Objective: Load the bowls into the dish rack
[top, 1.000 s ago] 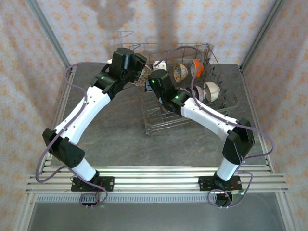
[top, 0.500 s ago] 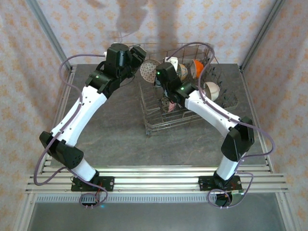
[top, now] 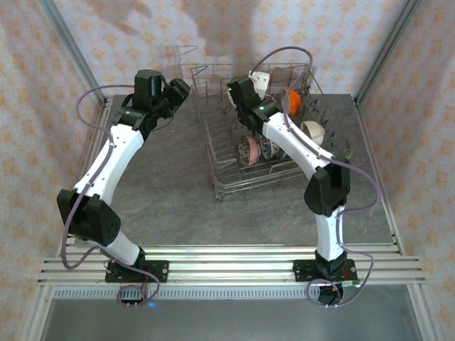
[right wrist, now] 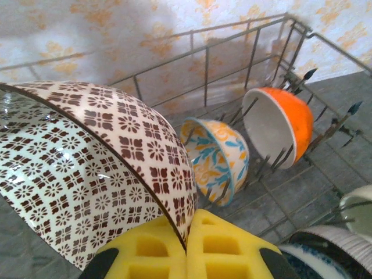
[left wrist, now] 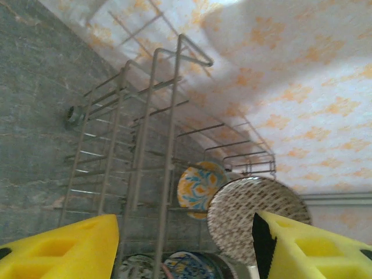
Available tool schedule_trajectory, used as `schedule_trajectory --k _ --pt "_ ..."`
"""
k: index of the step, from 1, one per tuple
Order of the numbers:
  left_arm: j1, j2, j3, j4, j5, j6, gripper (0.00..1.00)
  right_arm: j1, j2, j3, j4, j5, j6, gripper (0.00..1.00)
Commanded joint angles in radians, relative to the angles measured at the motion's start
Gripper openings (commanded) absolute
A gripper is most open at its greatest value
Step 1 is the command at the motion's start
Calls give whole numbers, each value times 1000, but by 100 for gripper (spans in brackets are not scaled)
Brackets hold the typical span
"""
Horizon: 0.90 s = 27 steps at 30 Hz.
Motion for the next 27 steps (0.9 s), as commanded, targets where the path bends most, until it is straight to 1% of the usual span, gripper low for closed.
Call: schedule_trajectory --k 1,4,8,11,14,18,24,27 --pt "27 30 -55 43 87 100 61 -9 76 145 -97 166 34 0" --pt "49 49 -130 97 125 121 58 -9 170 273 -158 216 27 0" --pt "65 99 -192 126 169 168 54 -11 274 415 -241 267 21 0" --pt "74 137 -210 124 191 193 51 -11 310 435 -232 326 7 0" --pt "72 168 -224 131 214 196 49 -11 345 495 -265 367 -6 0" --pt "69 222 -231 101 243 247 47 -11 366 491 -246 399 -11 0" --pt "38 276 -214 59 282 302 47 -10 417 527 -276 496 -1 0" --pt "21 301 -200 48 306 314 46 -11 442 551 -263 548 -45 0"
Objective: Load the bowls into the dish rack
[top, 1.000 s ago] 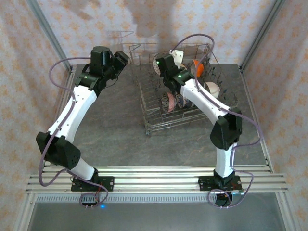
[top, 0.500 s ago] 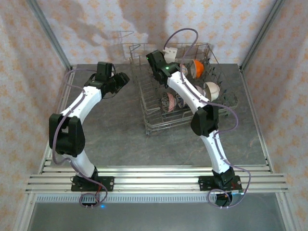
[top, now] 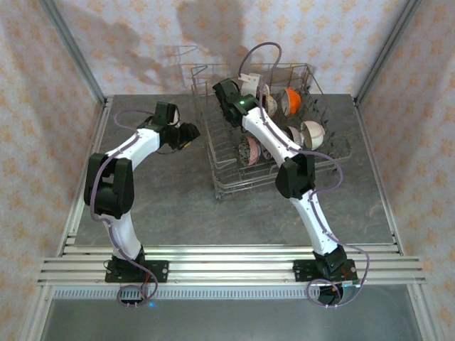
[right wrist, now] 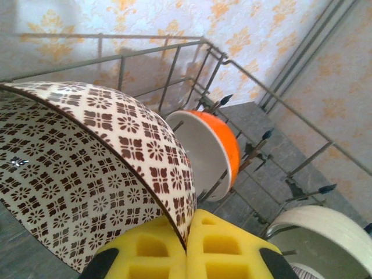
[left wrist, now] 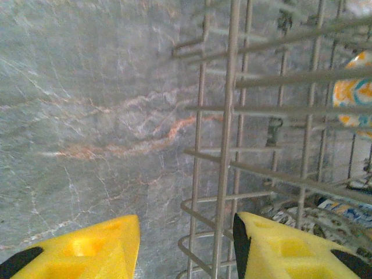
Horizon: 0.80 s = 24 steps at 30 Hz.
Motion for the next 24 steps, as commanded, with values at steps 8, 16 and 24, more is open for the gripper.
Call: schedule_trajectory --k 8,16,24 --pt "-61 64 48 -53 95 93 46 -1 62 92 29 141 -45 0" --pt "-114 73 51 -70 142 112 44 2 78 98 6 157 -7 0" --pt "-146 60 50 -127 174 172 43 5 89 95 -34 215 5 0"
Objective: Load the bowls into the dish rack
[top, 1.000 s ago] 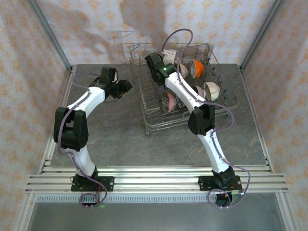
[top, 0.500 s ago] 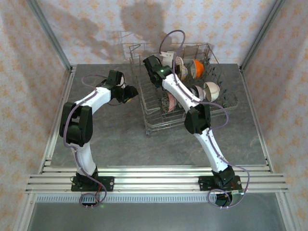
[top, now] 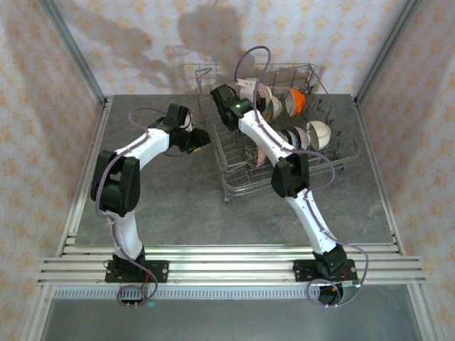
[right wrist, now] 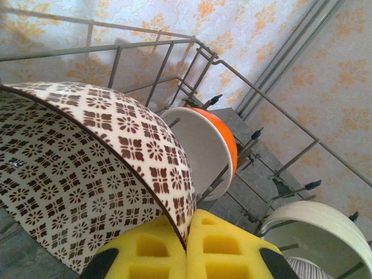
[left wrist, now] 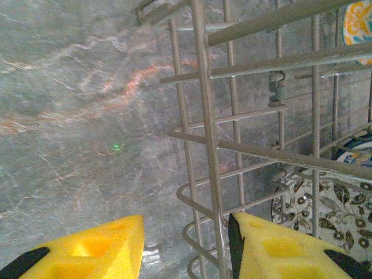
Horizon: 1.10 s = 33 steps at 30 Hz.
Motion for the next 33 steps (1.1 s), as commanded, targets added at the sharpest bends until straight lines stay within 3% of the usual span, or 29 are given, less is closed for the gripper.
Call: schedule_trajectory --k 1,10,16,22,23,28,33 --pt "-71 18 10 -75 120 59 43 5 7 47 -16 116 22 0" --pt "-44 -85 -44 -79 43 60 43 22 13 17 -140 135 122 0" --pt "-3 -130 -65 -76 14 69 44 28 6 -8 -106 17 106 2" --pt "13 -147 -58 -90 4 77 44 28 4 -8 -113 -45 125 18" --pt "15 -150 -57 -90 4 78 44 28 5 -6 -117 -47 131 28" --pt "17 -169 -43 -96 -16 77 44 27 -19 9 -129 -84 109 56" --pt "19 -189 -1 -111 -27 80 48 25 -68 9 -119 -119 74 73"
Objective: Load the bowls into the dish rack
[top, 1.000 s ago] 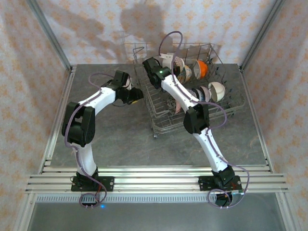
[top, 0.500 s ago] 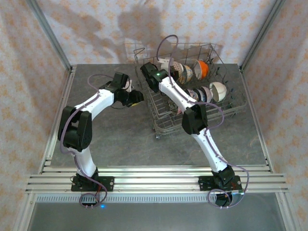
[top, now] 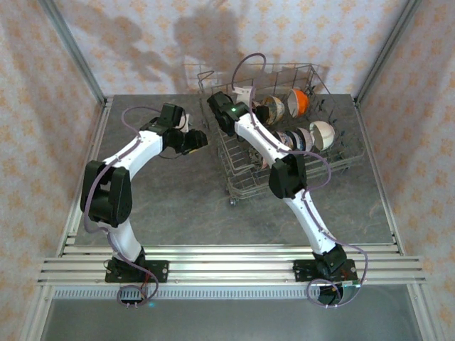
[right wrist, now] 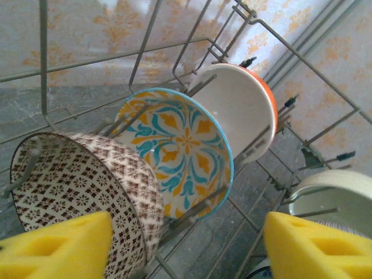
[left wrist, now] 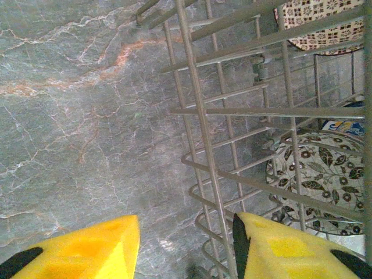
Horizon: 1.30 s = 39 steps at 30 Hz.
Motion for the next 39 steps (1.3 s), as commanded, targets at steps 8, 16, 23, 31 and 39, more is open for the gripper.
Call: schedule_trajectory --k 8,16,23,31,39 --pt "7 -91 132 -38 -52 7 53 -1 -170 2 -7 -47 -72 86" --pt "-23 -151 208 -63 -83 -13 56 -16 -293 -71 9 -134 -124 88" --pt "-104 -144 224 -81 -110 -46 56 -68 -433 -224 30 -188 -137 88" --pt "-158 -84 253 -32 -92 -163 55 -90 -649 -534 111 -216 -153 87" --pt "-157 -33 270 -22 -131 -186 43 -147 -828 -795 196 -271 -138 88"
